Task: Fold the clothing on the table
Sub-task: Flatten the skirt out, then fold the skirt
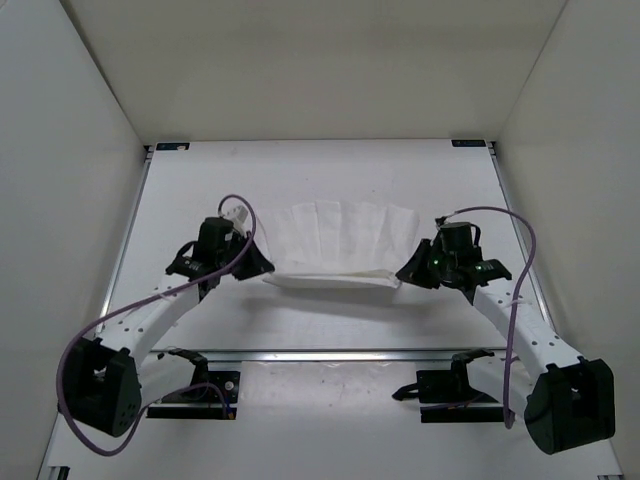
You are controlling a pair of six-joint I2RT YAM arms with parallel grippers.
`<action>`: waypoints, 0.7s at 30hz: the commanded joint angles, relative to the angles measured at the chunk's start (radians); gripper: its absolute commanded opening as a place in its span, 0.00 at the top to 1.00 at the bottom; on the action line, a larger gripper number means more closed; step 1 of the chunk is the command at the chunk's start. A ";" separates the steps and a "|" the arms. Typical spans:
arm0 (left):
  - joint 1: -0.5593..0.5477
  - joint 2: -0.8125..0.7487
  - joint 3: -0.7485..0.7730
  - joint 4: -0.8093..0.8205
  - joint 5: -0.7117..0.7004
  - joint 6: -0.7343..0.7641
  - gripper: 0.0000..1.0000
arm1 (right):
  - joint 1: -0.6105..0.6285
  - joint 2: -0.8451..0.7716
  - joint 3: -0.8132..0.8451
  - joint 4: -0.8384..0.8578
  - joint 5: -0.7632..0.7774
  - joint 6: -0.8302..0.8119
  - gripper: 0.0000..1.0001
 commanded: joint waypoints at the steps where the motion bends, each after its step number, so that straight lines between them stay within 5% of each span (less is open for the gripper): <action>1: -0.019 -0.163 -0.108 -0.043 -0.155 -0.035 1.00 | 0.032 -0.039 -0.043 0.024 0.089 0.026 1.00; 5: 0.039 -0.234 -0.148 -0.063 -0.118 -0.042 1.00 | 0.018 0.017 -0.010 -0.008 0.041 -0.024 1.00; 11: 0.040 -0.104 -0.014 -0.068 -0.106 -0.032 1.00 | -0.010 0.119 0.110 -0.048 0.055 -0.107 1.00; 17: 0.033 -0.298 -0.094 -0.016 -0.150 -0.055 1.00 | 0.049 -0.040 0.070 0.101 0.067 -0.112 1.00; 21: 0.053 -0.311 -0.007 -0.065 -0.204 -0.049 1.00 | 0.008 -0.052 0.116 0.125 0.015 -0.130 1.00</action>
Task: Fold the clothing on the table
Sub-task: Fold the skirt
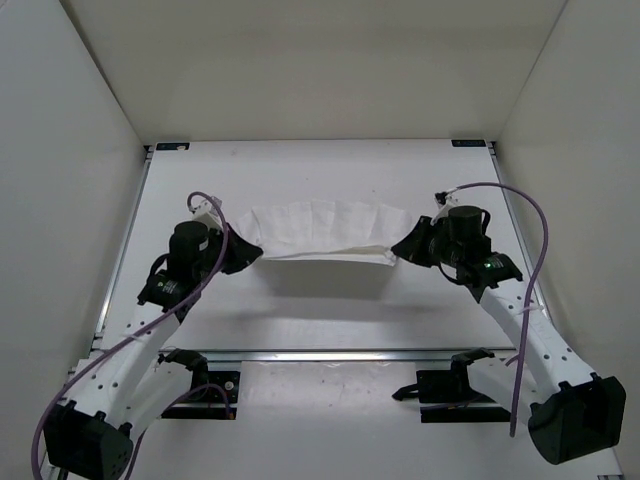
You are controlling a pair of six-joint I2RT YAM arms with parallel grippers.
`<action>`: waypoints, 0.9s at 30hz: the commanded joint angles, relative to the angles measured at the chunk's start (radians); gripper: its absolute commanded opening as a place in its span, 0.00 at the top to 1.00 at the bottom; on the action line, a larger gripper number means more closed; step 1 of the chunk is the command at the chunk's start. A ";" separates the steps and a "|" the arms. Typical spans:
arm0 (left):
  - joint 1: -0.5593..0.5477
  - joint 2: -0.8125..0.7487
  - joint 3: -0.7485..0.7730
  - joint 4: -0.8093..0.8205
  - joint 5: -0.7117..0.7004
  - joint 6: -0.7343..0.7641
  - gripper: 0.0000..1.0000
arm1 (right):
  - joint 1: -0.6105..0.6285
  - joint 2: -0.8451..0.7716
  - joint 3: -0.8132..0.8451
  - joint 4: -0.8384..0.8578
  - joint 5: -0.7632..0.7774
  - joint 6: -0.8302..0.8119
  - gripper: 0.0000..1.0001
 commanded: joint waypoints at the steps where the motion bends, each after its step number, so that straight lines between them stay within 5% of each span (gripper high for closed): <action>1: 0.022 0.026 0.102 -0.006 -0.141 0.015 1.00 | -0.053 0.003 0.062 0.046 0.038 -0.066 1.00; 11: 0.051 0.357 0.293 0.069 -0.104 -0.012 1.00 | -0.090 0.377 0.353 0.046 0.021 -0.135 1.00; 18: 0.099 0.597 0.361 0.121 -0.055 -0.055 1.00 | -0.116 0.545 0.408 0.071 -0.011 -0.116 1.00; 27: 0.131 0.850 0.557 0.106 -0.048 -0.062 1.00 | -0.146 0.889 0.782 -0.030 -0.054 -0.174 1.00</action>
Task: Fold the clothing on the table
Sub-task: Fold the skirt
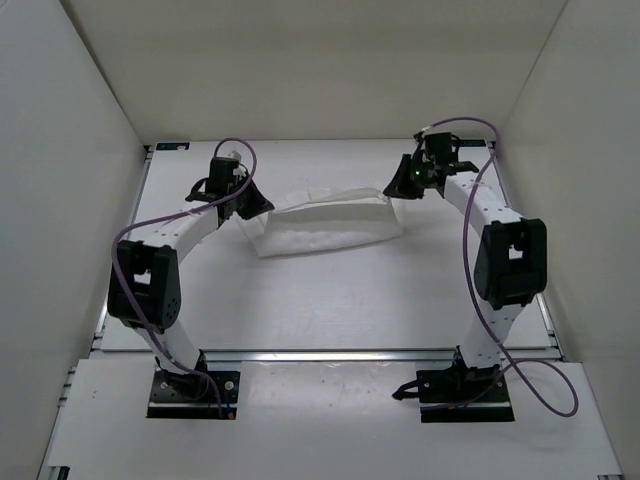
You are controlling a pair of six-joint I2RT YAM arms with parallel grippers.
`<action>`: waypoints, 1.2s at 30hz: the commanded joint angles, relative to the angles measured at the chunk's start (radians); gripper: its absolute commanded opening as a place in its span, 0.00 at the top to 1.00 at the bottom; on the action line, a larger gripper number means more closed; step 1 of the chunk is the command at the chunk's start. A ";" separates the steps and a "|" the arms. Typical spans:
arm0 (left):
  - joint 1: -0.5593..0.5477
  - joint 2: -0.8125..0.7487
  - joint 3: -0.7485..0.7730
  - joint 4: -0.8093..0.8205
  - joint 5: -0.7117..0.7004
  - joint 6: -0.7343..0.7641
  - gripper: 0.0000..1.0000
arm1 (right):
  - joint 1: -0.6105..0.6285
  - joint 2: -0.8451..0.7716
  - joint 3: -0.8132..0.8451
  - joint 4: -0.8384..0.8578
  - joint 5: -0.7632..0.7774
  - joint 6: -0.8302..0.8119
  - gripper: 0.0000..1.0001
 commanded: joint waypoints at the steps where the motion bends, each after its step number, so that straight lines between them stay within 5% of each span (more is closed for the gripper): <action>1: 0.049 0.057 0.093 -0.006 -0.053 0.001 1.00 | -0.021 0.105 0.164 -0.016 0.003 -0.049 1.00; 3: 0.061 0.087 0.108 0.021 -0.044 -0.010 1.00 | -0.021 0.160 0.210 -0.025 -0.017 -0.050 0.96; 5: 0.071 0.129 0.136 0.008 -0.042 -0.007 0.88 | -0.018 0.200 0.248 -0.041 -0.026 -0.055 0.63; 9: 0.062 0.164 0.165 -0.008 -0.059 0.006 0.72 | -0.022 0.234 0.291 -0.036 -0.029 -0.079 0.25; 10: 0.055 0.157 0.154 -0.005 -0.058 0.015 0.48 | -0.019 0.227 0.298 -0.038 -0.031 -0.085 0.11; 12: 0.066 0.134 0.133 0.017 -0.049 0.018 0.02 | -0.030 0.193 0.292 -0.039 -0.011 -0.088 0.02; 16: 0.126 0.054 0.128 0.095 0.048 0.067 0.02 | -0.038 0.084 0.227 -0.001 -0.031 -0.098 0.01; 19: 0.111 -0.004 0.159 -0.029 -0.004 0.162 0.02 | -0.001 -0.011 0.116 0.034 -0.020 -0.151 0.07; 24: 0.049 -0.165 -0.006 -0.077 -0.067 0.233 0.03 | 0.068 -0.124 -0.086 0.099 0.031 -0.210 0.11; 32: 0.020 -0.541 -0.367 -0.104 -0.118 0.203 0.48 | 0.131 -0.380 -0.397 0.175 0.110 -0.187 0.37; 36: 0.048 -0.603 -0.389 -0.146 -0.110 0.242 0.28 | 0.062 -0.413 -0.452 0.176 0.055 -0.135 0.31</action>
